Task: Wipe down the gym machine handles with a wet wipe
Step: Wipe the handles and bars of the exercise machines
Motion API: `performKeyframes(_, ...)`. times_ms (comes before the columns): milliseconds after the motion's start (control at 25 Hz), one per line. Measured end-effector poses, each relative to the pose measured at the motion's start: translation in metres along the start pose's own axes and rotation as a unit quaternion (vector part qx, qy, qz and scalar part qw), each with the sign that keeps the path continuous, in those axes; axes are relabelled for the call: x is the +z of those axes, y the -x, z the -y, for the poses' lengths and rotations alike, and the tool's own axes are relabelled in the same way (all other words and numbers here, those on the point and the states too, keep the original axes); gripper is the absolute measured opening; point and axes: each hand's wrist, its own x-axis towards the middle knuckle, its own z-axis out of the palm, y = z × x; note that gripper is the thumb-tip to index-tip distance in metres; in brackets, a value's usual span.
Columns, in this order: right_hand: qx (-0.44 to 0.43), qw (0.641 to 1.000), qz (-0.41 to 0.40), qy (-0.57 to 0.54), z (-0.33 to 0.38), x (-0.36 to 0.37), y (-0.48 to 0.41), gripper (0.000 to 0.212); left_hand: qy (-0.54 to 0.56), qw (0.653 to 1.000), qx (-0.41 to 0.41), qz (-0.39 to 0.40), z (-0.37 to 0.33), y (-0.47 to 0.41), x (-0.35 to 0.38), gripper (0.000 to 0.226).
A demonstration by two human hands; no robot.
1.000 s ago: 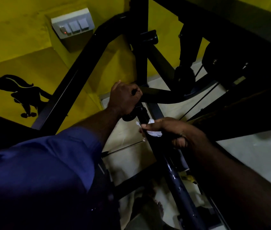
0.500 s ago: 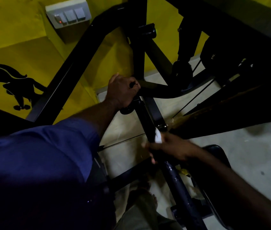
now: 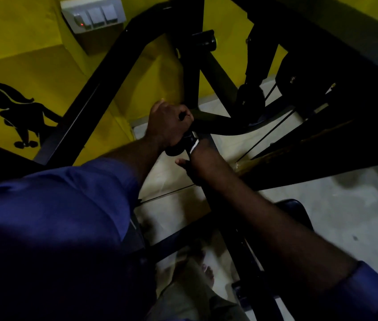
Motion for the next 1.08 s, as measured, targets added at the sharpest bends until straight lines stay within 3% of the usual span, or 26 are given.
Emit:
performKeyframes(80,-0.012,1.000,-0.017,0.012,-0.006,0.003,0.032,0.098,0.004,1.000,0.000,0.004,0.001,0.001,0.001,0.027)
performKeyframes(160,-0.091,0.995,-0.008,0.039,-0.023,-0.001,0.092,0.102,-0.001,1.000,0.005,-0.007,0.001,0.003,0.001,0.022)
performKeyframes(280,-0.198,0.978,0.029,0.057,-0.051,-0.006,0.172,0.081,0.007,1.000,0.001,-0.008,0.001,0.004,-0.001,0.017)
performKeyframes(360,-0.224,0.973,0.056,-0.005,-0.064,-0.007,0.182,0.070,0.011,1.000,-0.003,-0.005,0.001,0.005,0.000,0.017)
performKeyframes(440,-0.234,0.967,0.064,-0.081,-0.066,-0.006,0.158,0.067,0.011,1.000,0.000,-0.003,0.001,0.006,0.001,0.021)
performKeyframes(680,-0.195,0.976,0.015,-0.091,-0.039,-0.014,0.078,0.068,-0.025,1.000,-0.006,0.008,-0.003,0.004,-0.002,0.029)
performKeyframes(960,-0.192,0.960,0.061,-0.193,-0.075,-0.004,0.240,0.064,-0.074,0.995,-0.030,0.056,-0.013,0.013,-0.003,0.040)
performKeyframes(1080,-0.190,0.957,0.077,-0.207,-0.084,0.002,0.269,0.063,-0.094,0.992,-0.044,0.064,-0.038,0.052,0.003,0.038)
